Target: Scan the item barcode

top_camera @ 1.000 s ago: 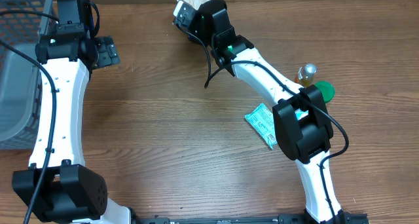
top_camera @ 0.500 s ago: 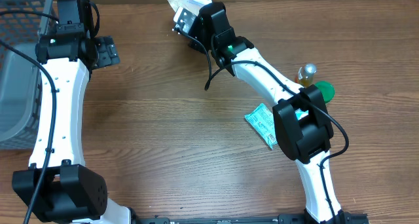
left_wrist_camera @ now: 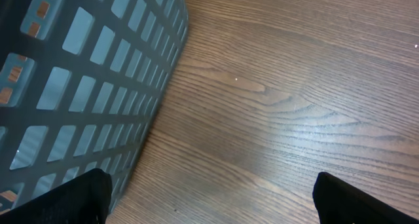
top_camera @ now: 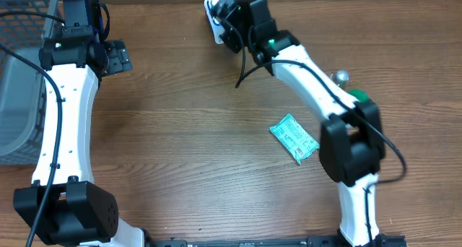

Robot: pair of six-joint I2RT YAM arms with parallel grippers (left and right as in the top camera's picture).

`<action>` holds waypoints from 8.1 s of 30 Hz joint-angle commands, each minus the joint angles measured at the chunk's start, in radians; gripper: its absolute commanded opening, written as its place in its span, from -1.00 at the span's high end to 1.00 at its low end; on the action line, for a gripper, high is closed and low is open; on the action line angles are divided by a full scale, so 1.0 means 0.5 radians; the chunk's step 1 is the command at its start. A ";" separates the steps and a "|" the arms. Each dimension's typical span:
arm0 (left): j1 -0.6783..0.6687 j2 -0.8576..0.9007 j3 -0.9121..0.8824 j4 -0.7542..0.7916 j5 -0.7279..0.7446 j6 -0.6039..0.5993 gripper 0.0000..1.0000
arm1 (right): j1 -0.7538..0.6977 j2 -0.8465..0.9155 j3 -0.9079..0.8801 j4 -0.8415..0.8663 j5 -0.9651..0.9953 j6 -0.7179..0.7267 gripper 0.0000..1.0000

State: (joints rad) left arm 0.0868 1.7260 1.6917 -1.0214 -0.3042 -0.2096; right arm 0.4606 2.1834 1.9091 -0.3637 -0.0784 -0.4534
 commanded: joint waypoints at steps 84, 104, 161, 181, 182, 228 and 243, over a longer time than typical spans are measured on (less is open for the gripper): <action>-0.005 0.017 0.025 0.003 -0.034 0.001 -0.99 | -0.012 -1.007 -0.822 -0.787 0.245 1.160 -1.00; -0.005 0.017 0.025 0.003 -0.034 0.001 -0.99 | -0.533 -3.510 -1.935 -1.072 0.259 1.160 -1.00; -0.005 0.017 0.025 0.003 -0.034 0.001 -0.99 | -0.702 -4.361 -3.803 0.565 0.064 1.000 -1.00; -0.005 0.017 0.025 0.003 -0.034 0.001 -0.99 | -0.701 -4.361 -3.803 0.566 0.064 1.003 -1.00; -0.005 0.017 0.025 0.003 -0.034 0.001 -0.99 | -0.701 -4.361 -3.803 0.566 0.063 1.003 -1.00; -0.031 -2.139 -1.201 -0.113 0.125 0.007 -0.99 | -0.701 -4.361 -3.803 0.566 0.063 1.003 -1.00; -0.031 -3.320 -2.206 1.820 0.310 0.008 -0.99 | -0.701 -4.361 -3.803 0.566 0.064 1.003 -1.00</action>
State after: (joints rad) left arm 0.0784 0.1581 0.6811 -0.2214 -0.2180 -0.2092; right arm 0.1165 0.0109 0.0185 -0.0864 -0.0483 0.0521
